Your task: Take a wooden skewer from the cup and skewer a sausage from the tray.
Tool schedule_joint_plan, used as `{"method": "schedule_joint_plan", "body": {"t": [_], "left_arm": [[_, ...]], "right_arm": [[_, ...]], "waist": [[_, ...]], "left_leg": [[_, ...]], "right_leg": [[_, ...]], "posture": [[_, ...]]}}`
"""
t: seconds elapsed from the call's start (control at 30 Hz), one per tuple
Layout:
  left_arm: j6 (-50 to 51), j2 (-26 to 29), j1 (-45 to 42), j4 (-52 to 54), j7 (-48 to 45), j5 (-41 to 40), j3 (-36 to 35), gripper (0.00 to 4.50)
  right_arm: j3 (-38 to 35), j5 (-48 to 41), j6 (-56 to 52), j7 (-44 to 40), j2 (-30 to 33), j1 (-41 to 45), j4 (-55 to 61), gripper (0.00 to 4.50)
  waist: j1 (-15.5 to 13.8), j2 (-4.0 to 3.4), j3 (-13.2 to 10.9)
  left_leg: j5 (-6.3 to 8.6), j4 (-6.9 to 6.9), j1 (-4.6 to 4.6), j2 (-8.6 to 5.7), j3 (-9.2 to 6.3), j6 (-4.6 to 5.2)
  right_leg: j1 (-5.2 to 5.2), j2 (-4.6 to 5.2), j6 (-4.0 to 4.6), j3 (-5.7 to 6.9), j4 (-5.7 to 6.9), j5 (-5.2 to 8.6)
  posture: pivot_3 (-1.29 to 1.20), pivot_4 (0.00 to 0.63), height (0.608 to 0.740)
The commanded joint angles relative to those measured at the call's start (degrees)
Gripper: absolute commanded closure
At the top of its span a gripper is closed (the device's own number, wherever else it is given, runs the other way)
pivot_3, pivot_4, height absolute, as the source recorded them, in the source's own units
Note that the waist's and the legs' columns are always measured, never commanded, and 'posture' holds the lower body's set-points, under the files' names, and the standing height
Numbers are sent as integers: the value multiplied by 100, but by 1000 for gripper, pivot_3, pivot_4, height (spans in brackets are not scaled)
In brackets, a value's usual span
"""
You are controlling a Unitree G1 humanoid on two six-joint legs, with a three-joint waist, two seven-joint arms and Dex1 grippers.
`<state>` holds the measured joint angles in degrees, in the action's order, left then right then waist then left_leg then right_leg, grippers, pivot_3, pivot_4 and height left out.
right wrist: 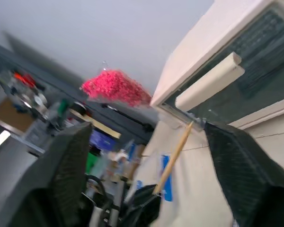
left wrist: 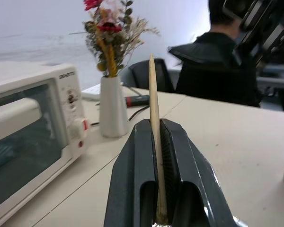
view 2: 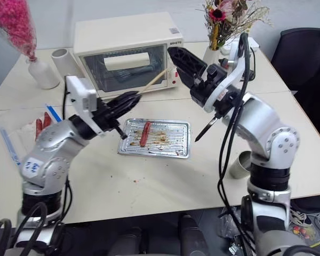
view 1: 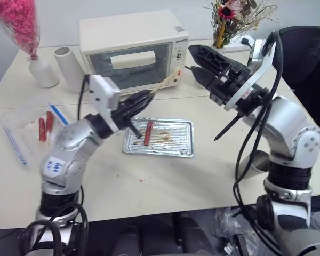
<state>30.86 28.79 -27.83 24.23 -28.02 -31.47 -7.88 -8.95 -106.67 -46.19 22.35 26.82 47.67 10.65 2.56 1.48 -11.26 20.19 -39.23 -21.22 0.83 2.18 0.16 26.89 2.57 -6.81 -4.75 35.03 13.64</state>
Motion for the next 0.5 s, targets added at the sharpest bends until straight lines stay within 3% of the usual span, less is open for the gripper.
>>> {"method": "schedule_joint_plan", "body": {"t": [0.03, 0.2, 0.3, 0.5], "left_arm": [[430, 670, 289, 584, -176, -545, -952, 4500], [1254, 1703, 1175, 976, -597, -1492, -2349, 4500], [1631, 2207, 1835, 1120, -991, -1921, -3169, 4500], [1854, 2473, 2387, 1320, -958, -2264, -3896, 4500]], "right_arm": [[799, 1391, -606, -748, 356, 471, 45, 514], [2165, 3502, -1071, -1671, 486, 925, 37, 514], [2718, 4412, -1192, -1974, 210, 984, -163, 514], [3092, 5763, -1102, -2123, -753, 817, -876, 514]], "waist": [[70, 0, 0], [111, 0, 0], [94, 4, 2], [74, 15, 9]], "left_leg": [[0, 0, 0, 2, 0, 0], [0, 6, -4, 10, -3, -2], [-3, 5, -17, 5, -3, -7], [-5, 5, -27, 0, -5, -11]], "right_leg": [[1, -1, 1, 0, 1, 0], [15, -1, 13, 8, 8, 6], [33, 4, 14, 8, 11, 7], [40, 10, 17, 16, 10, 6]], "posture": [[0, 150, 740], [0, 150, 740], [0, 150, 740], [0, 150, 740]]}}
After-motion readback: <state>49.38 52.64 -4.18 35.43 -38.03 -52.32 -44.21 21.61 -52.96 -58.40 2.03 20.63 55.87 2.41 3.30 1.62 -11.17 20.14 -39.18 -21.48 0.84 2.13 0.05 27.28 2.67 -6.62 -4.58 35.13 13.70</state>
